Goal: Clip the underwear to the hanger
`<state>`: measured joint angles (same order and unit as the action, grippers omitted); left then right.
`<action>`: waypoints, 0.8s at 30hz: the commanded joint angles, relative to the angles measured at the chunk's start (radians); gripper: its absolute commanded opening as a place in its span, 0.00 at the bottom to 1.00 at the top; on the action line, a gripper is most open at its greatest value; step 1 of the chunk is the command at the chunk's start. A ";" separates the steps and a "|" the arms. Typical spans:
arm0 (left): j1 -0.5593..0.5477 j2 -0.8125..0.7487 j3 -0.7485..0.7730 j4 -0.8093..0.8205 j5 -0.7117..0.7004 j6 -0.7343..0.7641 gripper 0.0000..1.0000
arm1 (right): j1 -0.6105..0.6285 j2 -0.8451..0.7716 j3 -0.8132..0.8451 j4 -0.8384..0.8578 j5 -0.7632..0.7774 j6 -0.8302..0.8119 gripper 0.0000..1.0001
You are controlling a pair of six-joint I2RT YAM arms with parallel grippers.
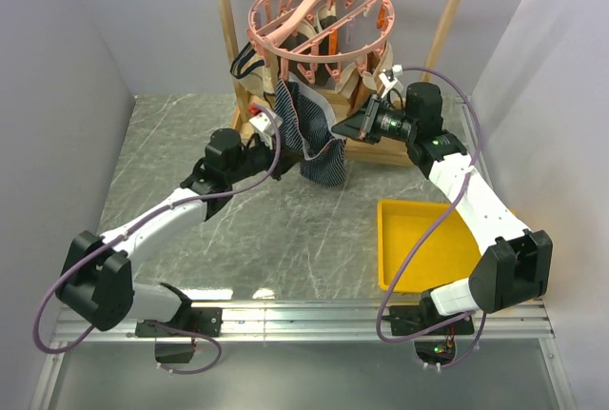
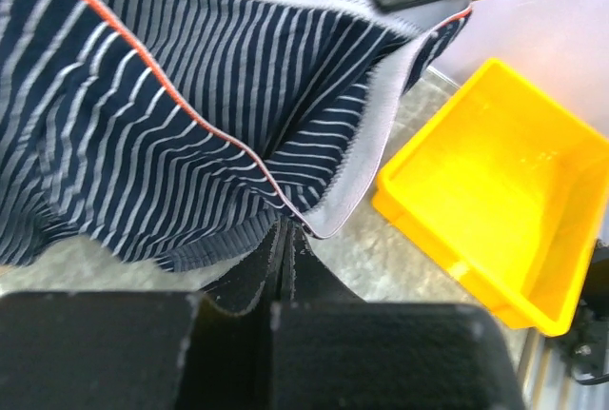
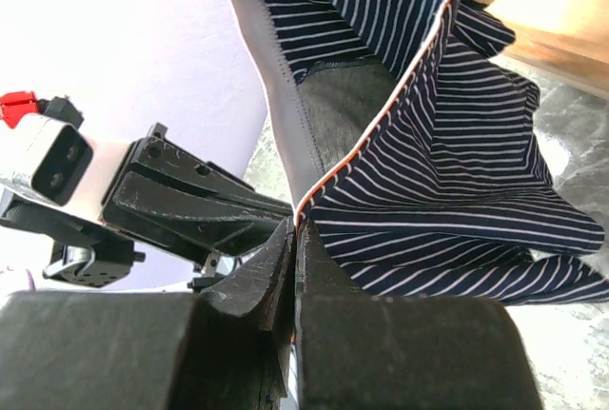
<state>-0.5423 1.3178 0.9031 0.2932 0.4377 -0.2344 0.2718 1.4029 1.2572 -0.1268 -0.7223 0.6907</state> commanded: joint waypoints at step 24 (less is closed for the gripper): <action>-0.010 0.334 0.304 0.190 -0.022 -0.098 0.43 | 0.158 0.042 -0.091 0.102 0.190 -0.177 0.00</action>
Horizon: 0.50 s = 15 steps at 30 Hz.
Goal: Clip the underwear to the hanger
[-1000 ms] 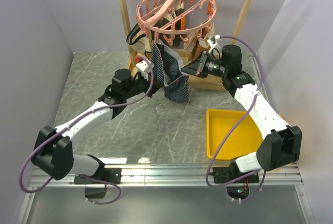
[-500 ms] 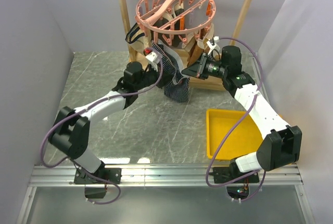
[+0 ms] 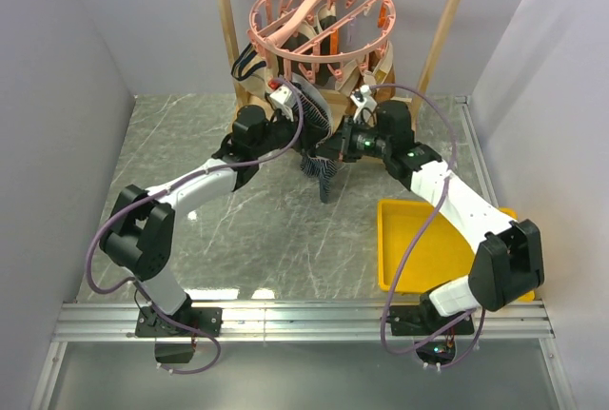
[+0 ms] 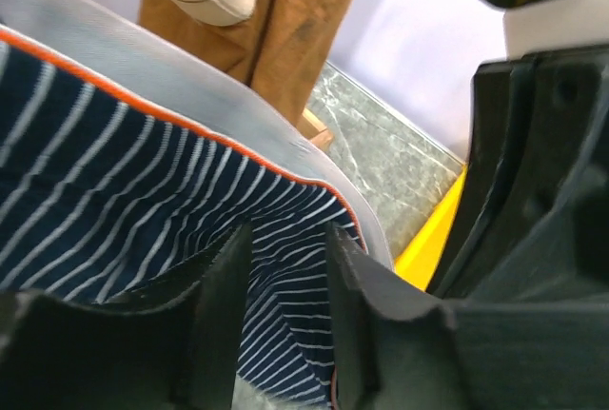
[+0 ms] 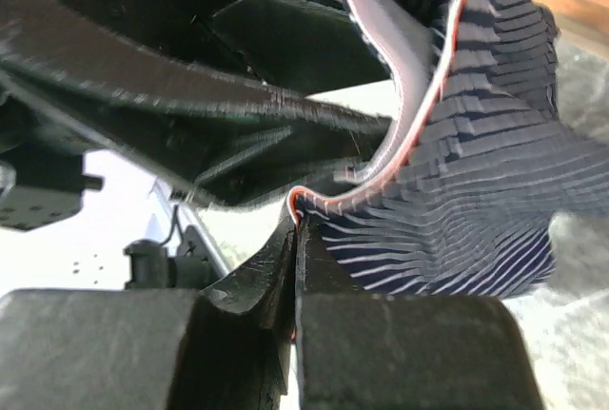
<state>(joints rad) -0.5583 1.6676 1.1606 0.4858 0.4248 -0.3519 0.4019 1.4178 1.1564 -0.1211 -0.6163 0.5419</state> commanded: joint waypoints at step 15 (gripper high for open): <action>0.129 -0.327 -0.147 -0.170 0.146 0.002 0.60 | 0.051 0.207 -0.012 0.281 0.267 -0.046 0.04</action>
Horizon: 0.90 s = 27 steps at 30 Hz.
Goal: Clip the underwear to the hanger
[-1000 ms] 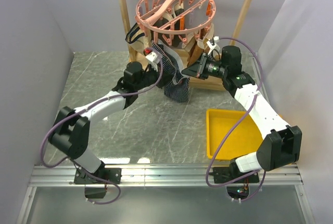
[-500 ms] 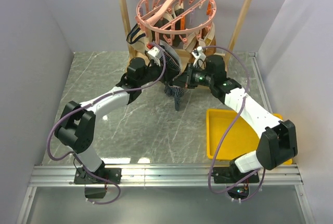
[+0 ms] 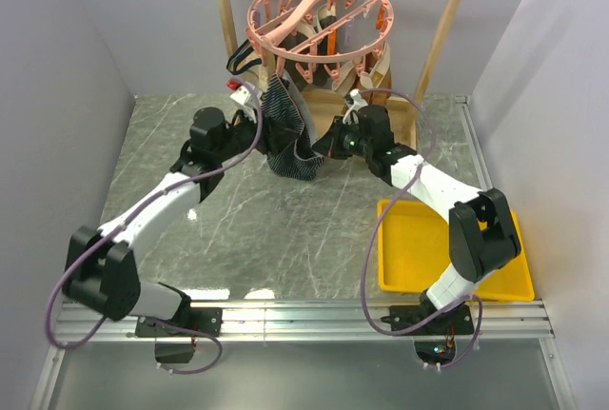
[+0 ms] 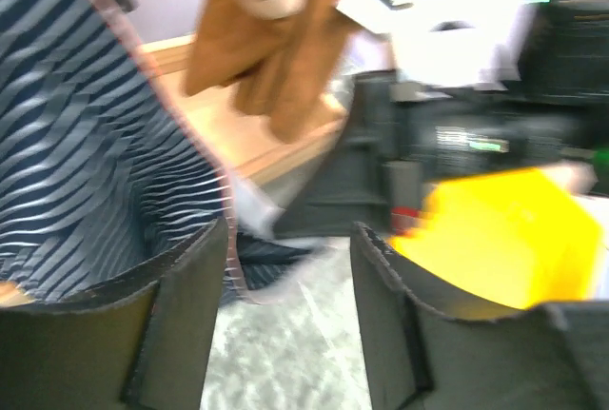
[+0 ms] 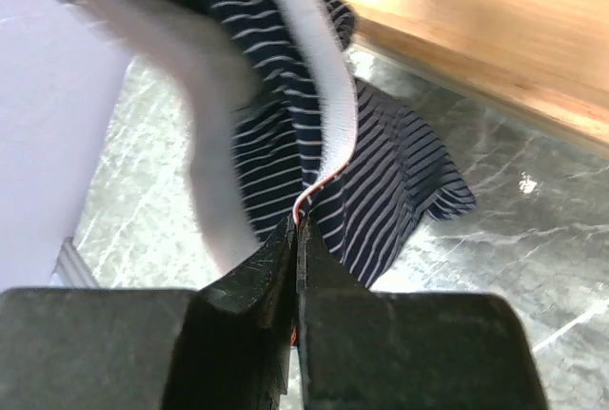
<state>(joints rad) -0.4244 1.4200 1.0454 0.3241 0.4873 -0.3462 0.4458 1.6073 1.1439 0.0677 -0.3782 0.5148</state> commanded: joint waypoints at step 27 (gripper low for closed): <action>0.092 -0.102 -0.058 -0.063 0.048 0.062 0.65 | 0.037 0.046 0.056 0.017 0.120 -0.165 0.64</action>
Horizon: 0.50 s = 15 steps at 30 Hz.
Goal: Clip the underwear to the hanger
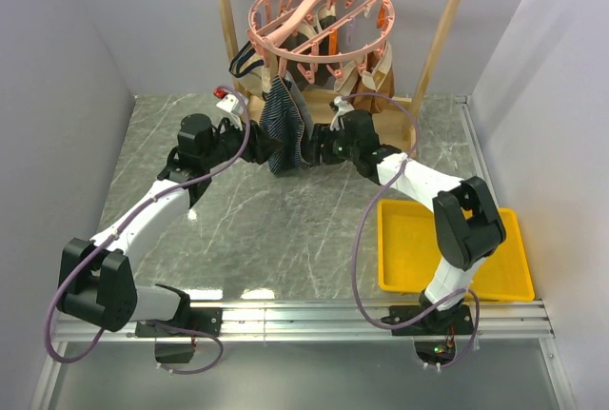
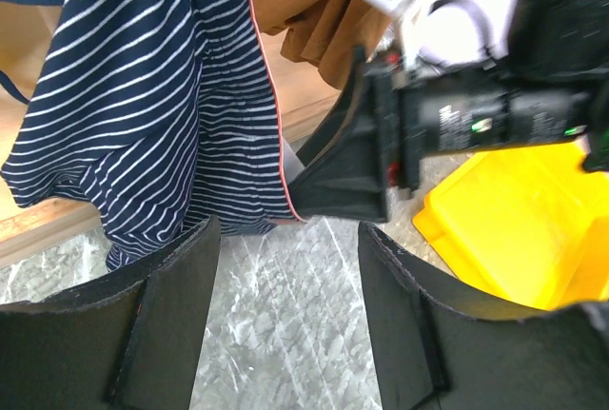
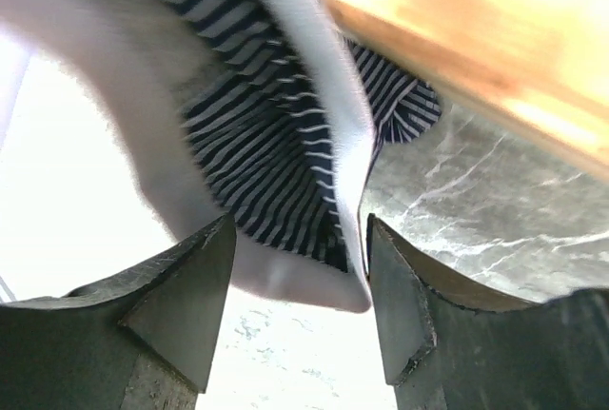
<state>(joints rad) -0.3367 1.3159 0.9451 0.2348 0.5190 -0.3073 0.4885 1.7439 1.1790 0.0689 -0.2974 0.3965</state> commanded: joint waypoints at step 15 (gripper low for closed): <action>0.007 0.011 0.046 0.061 0.036 0.073 0.66 | -0.056 -0.133 0.014 0.034 0.011 -0.065 0.68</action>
<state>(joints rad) -0.3344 1.3254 0.9489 0.2432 0.5278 -0.2638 0.4416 1.6459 1.1774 0.0669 -0.2794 0.3462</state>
